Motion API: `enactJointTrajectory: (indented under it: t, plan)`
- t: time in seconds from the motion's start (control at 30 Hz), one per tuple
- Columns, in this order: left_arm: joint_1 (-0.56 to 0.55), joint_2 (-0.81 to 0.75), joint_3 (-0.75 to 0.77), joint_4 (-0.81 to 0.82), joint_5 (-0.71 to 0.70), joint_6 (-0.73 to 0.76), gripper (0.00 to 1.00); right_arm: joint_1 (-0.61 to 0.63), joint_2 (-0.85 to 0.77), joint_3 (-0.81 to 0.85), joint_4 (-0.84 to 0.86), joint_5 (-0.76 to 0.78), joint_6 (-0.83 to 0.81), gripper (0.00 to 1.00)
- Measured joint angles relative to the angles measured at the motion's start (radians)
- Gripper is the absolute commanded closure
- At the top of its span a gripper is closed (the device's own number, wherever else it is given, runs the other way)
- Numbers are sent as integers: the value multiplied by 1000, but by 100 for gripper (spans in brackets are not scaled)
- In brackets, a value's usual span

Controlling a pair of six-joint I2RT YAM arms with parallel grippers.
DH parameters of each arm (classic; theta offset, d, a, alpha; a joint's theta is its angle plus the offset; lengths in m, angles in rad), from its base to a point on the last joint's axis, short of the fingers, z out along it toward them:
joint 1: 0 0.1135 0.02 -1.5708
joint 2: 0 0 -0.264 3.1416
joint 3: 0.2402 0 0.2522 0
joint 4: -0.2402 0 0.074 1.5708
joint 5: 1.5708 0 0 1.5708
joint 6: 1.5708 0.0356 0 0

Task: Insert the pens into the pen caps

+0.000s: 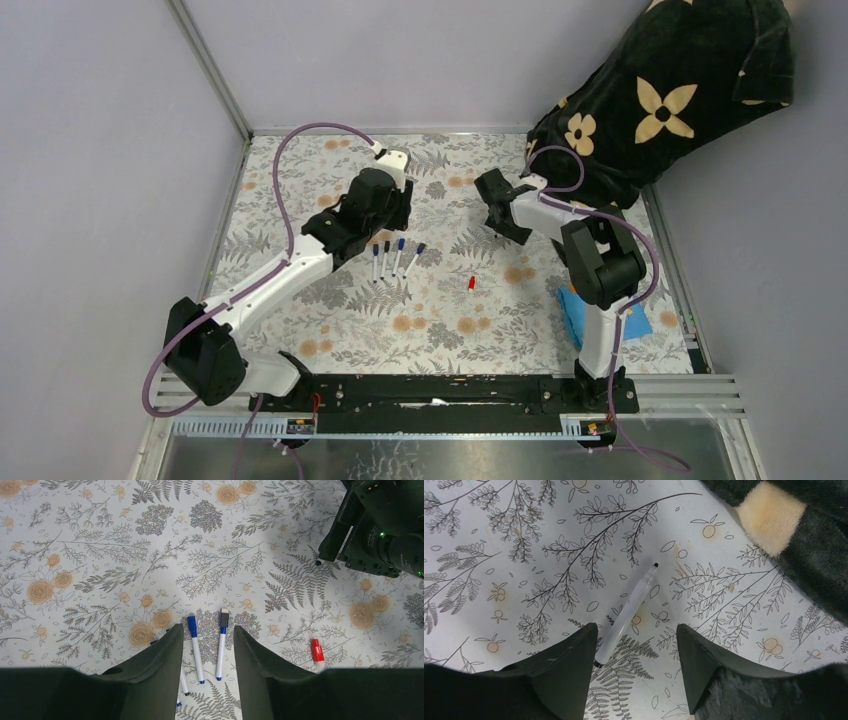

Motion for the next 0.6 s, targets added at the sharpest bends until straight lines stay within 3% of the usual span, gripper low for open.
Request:
enactJointTrajectory:
  t: [0.6]
  plan:
    - [0,13,0,0,-2,1,52,-21,26,1,49,-13,-50,67]
